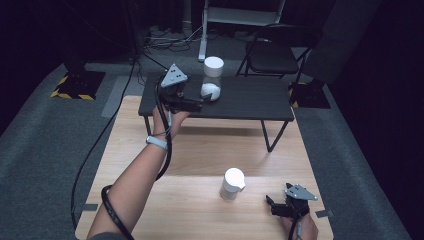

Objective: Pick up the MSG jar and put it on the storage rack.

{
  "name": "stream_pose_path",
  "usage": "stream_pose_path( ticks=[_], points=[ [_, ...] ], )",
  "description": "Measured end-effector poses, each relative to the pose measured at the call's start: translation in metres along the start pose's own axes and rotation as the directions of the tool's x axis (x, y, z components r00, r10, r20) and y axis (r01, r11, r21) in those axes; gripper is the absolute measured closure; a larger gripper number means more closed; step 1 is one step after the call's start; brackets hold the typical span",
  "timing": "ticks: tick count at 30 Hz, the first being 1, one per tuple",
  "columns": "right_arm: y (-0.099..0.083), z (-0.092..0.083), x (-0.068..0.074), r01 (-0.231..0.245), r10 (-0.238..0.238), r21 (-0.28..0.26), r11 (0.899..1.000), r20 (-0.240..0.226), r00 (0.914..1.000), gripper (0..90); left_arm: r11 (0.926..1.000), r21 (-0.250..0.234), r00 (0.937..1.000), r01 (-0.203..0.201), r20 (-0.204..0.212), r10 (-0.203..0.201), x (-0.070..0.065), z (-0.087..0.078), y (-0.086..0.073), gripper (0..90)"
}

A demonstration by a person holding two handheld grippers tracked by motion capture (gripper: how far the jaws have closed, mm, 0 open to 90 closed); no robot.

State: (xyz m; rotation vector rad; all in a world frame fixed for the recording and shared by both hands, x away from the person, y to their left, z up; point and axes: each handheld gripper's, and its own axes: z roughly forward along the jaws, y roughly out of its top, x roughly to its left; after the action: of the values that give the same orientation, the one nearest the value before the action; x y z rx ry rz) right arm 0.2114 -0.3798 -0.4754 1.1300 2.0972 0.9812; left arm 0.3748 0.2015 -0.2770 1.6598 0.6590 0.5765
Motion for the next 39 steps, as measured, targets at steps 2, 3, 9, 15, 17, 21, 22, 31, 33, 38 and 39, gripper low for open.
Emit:
stream_pose_path(
  ticks=[2, 3, 9, 15, 17, 21, 22, 31, 33, 38, 39],
  points=[
    [0.000, 0.000, -0.001, 0.000, 0.000, 0.001, 1.000, -0.003, 1.0000, 4.4, 1.0000, -0.007, 1.0000, 0.007, 0.004, -0.007, -0.002, -0.008, -0.003, 4.6],
    [0.001, 0.000, -0.002, -0.003, 0.003, 0.004, 1.000, -0.006, 1.0000, 4.4, 1.0000, -0.006, 1.0000, 0.003, -0.001, -0.003, -0.005, -0.014, -0.004, 4.6],
    [0.000, 0.000, -0.003, -0.007, 0.007, 0.004, 1.000, -0.009, 0.9999, 4.4, 0.9996, -0.010, 0.9997, -0.025, -0.010, 0.024, -0.019, -0.040, -0.010, 4.7],
    [0.001, 0.000, -0.004, -0.012, 0.012, 0.006, 1.000, -0.014, 0.9998, 4.4, 0.9989, -0.001, 0.9985, -0.048, -0.026, 0.048, -0.036, -0.059, -0.020, 5.0],
    [0.000, 0.000, -0.004, -0.012, 0.012, 0.006, 1.000, -0.015, 0.9998, 4.4, 0.9990, -0.004, 0.9988, -0.044, -0.022, 0.044, -0.039, -0.064, -0.027, 5.1],
    [0.000, 0.000, -0.004, -0.013, 0.013, 0.007, 1.000, -0.016, 0.9998, 4.4, 0.9991, 0.015, 0.9990, -0.040, -0.021, 0.040, -0.046, -0.067, -0.043, 5.1],
    [0.000, 0.000, -0.004, -0.014, 0.014, 0.007, 1.000, -0.016, 0.9998, 4.4, 0.9989, 0.021, 0.9990, -0.041, -0.017, 0.042, -0.047, -0.067, -0.048, 5.1],
    [0.000, 0.000, -0.005, -0.012, 0.013, 0.007, 1.000, -0.019, 0.9997, 4.4, 0.9959, 0.091, 0.9999, 0.000, 0.016, -0.002, -0.060, -0.068, -0.098, 5.0],
    [0.000, -0.001, -0.005, -0.014, 0.014, 0.007, 1.000, -0.021, 0.9997, 4.4, 0.9948, 0.101, 0.9996, 0.015, 0.023, -0.017, -0.062, -0.071, -0.106, 5.1],
    [0.000, -0.001, -0.005, -0.012, 0.012, 0.006, 1.000, -0.021, 0.9997, 4.4, 0.9869, 0.155, 0.9985, 0.047, 0.020, -0.051, -0.070, -0.081, -0.130, 5.1],
    [0.000, -0.001, -0.005, -0.012, 0.012, 0.006, 1.000, -0.022, 0.9997, 4.4, 0.9854, 0.163, 0.9983, 0.051, 0.018, -0.055, -0.070, -0.082, -0.134, 5.1]
  ],
)
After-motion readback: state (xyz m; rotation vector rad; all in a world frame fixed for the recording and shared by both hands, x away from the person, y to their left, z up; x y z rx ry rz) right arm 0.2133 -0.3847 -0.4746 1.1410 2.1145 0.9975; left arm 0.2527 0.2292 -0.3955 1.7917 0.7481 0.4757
